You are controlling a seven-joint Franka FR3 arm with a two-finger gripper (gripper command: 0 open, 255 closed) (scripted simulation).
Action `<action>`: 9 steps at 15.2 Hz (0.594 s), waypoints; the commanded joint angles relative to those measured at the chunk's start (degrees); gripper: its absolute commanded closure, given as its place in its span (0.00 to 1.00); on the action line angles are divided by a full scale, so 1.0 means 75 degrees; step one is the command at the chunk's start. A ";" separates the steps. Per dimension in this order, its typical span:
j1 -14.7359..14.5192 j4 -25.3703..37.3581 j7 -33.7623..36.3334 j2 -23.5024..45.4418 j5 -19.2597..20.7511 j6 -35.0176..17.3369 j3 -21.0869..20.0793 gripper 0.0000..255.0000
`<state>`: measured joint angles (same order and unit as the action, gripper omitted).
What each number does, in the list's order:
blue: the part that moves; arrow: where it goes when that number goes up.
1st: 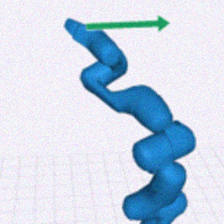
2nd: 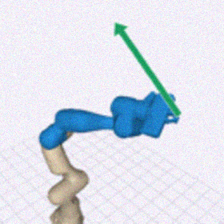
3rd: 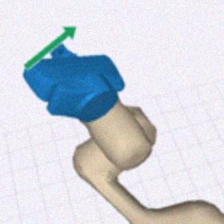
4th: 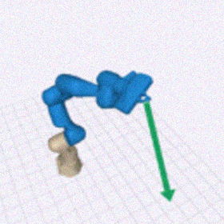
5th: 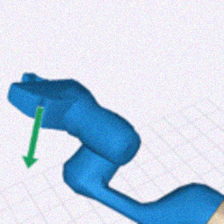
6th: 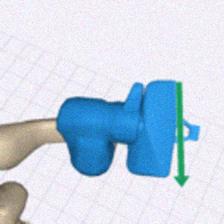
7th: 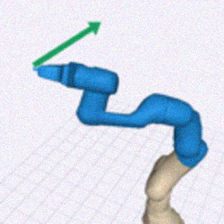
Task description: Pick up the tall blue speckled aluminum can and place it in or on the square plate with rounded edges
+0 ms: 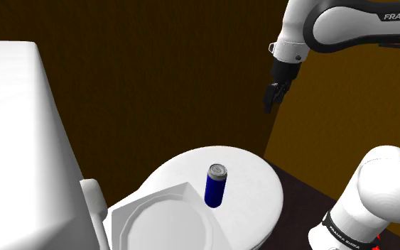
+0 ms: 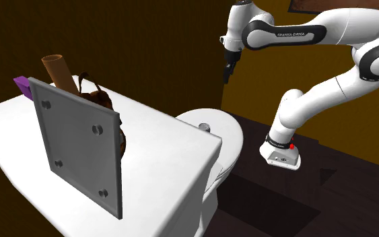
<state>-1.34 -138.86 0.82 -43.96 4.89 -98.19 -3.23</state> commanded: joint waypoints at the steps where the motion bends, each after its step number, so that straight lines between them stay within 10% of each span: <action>1: 0.0000 0.0000 0.0000 0.0000 0.0000 0.0000 0.0000 0.00; 9: -0.0533 -0.0645 0.1270 0.0480 -0.0915 -0.0967 -0.1020 0.00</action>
<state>-4.76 -142.88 8.99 -40.85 -1.00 -104.23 -9.78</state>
